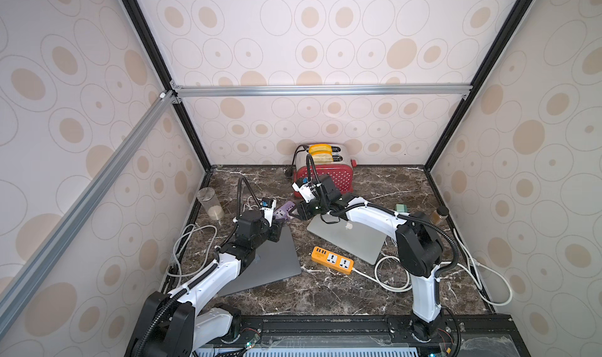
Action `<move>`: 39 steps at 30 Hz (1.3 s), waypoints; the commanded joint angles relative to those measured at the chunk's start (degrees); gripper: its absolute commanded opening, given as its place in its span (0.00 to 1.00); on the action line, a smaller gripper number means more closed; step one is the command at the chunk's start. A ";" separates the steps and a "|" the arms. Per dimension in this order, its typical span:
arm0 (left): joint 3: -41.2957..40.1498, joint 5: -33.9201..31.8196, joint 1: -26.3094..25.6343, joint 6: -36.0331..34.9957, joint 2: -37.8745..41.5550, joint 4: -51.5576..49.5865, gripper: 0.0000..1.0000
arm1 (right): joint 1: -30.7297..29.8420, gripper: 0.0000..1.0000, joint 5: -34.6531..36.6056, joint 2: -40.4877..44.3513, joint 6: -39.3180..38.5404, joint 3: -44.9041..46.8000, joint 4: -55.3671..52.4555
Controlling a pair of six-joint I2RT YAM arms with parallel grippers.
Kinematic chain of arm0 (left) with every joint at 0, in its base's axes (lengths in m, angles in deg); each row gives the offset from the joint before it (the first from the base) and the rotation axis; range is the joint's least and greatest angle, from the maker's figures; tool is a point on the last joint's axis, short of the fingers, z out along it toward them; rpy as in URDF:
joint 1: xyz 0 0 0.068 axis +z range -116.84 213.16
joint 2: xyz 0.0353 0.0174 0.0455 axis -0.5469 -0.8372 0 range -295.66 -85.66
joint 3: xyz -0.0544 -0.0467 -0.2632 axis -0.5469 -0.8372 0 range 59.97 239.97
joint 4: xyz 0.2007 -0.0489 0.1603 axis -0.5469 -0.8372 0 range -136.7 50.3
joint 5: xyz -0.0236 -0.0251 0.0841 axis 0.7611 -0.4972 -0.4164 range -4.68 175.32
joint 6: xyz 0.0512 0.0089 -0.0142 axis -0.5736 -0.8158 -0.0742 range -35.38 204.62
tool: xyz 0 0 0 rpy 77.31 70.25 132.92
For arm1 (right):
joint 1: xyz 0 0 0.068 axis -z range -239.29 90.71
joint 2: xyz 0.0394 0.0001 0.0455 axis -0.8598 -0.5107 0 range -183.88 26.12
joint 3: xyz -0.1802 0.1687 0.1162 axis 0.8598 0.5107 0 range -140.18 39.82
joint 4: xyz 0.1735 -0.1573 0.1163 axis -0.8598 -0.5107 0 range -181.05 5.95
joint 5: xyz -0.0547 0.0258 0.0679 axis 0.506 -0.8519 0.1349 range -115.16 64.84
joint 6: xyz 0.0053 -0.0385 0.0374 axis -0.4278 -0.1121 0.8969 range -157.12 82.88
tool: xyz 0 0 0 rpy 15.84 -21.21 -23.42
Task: Unplug the laptop charger
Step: Place the plug at the center of the board.
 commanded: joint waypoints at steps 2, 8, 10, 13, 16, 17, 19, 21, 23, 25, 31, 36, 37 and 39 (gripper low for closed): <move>-0.37 0.39 -0.22 -4.25 -0.59 3.84 0.41 | 0.13 0.31 -5.06 2.74 4.36 1.65 4.02; -1.52 1.27 -0.99 -6.55 -1.90 5.86 0.40 | 0.28 0.32 -5.79 2.76 6.21 1.74 5.62; -2.11 1.86 -1.29 -6.94 -2.18 7.42 0.40 | 0.44 0.32 -6.24 2.52 6.99 1.61 6.30; -1.71 2.17 -1.58 -6.95 -3.01 7.64 0.40 | 0.37 0.32 -6.83 1.98 7.50 0.92 6.56; -1.34 2.13 -1.70 -7.26 -3.37 7.99 0.40 | 0.36 0.32 -7.00 1.56 7.89 0.84 6.92; -1.03 2.12 -1.68 -7.43 -3.62 7.99 0.40 | 0.40 0.32 -7.13 1.42 7.98 0.81 7.25; -0.36 1.98 -1.80 -7.70 -4.29 7.91 0.40 | 0.38 0.32 -7.45 1.16 8.44 0.73 7.87; 0.55 1.87 -1.77 -8.05 -5.52 7.90 0.40 | 0.37 0.32 -7.95 0.86 8.85 0.49 8.34; 1.48 1.12 -2.04 -8.53 -6.58 7.99 0.40 | 0.36 0.32 -8.31 0.60 8.97 0.17 8.02; 2.42 1.19 -2.12 -8.92 -7.59 8.08 0.40 | 0.37 0.32 -8.38 0.66 9.23 0.19 8.29; 4.69 1.64 -2.63 -9.23 -9.67 8.87 0.40 | 0.37 0.32 -8.50 0.37 9.44 0.39 8.46; 5.60 1.46 -2.96 -9.51 -11.36 9.02 0.38 | 0.32 0.32 -8.99 -0.10 9.86 0.49 9.07; 5.83 1.58 -3.03 -9.53 -11.62 9.00 0.35 | 0.28 0.32 -8.90 -0.03 9.76 0.46 8.96; 6.41 2.15 -2.98 -9.41 -12.00 8.20 0.24 | 0.34 0.32 -8.77 0.28 9.51 0.56 8.87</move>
